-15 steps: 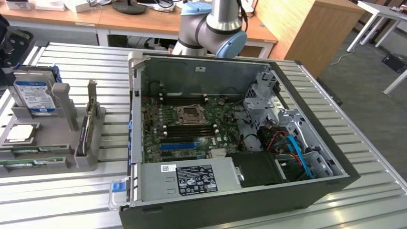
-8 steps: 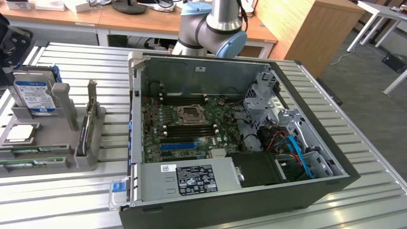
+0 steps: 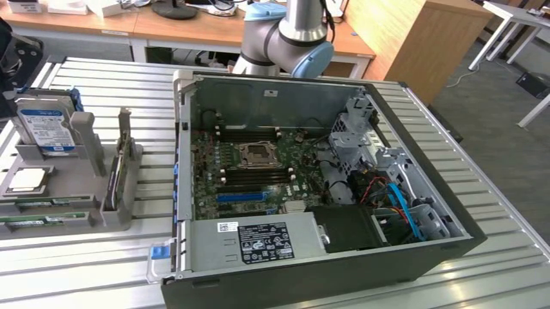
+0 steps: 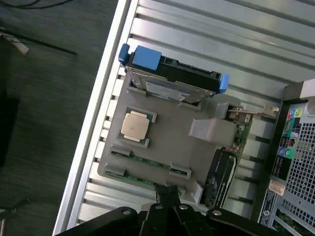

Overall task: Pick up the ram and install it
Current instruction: 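Pick up the ram and move it above insertion slot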

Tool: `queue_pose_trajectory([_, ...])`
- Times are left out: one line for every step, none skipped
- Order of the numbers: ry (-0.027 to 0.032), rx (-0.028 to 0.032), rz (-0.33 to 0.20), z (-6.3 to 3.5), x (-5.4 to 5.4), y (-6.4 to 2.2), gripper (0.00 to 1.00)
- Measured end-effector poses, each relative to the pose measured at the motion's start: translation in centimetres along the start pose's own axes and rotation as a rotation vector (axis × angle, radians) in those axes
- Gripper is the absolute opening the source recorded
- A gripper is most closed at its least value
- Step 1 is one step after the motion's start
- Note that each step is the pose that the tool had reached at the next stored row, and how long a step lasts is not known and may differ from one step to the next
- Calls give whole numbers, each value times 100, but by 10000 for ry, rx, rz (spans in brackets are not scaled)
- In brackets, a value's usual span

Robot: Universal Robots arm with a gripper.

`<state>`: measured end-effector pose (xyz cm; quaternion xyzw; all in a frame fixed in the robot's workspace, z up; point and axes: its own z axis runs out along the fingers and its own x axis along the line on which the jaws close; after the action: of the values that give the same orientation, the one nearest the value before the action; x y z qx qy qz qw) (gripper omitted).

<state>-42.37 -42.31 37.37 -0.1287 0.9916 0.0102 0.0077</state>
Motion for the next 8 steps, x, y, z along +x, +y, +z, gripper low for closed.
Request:
queue_pose_trajectory([14, 37, -149, 0, 0, 0, 11])
queue_pose_trajectory([29, 76, -300, 0, 0, 0, 11])
queue_pose_trajectory([43, 115, -448, 0, 0, 0, 11])
queue_pose_trajectory([58, 156, -596, 0, 0, 0, 11])
queue_pose_trajectory([74, 202, -755, 0, 0, 0, 11])
queue_pose_trajectory([89, 244, -904, 0, 0, 0, 11])
queue_pose_trajectory([101, 281, -1055, 0, 0, 0, 11])
queue_pose_trajectory([114, 317, -1208, 0, 0, 0, 11])
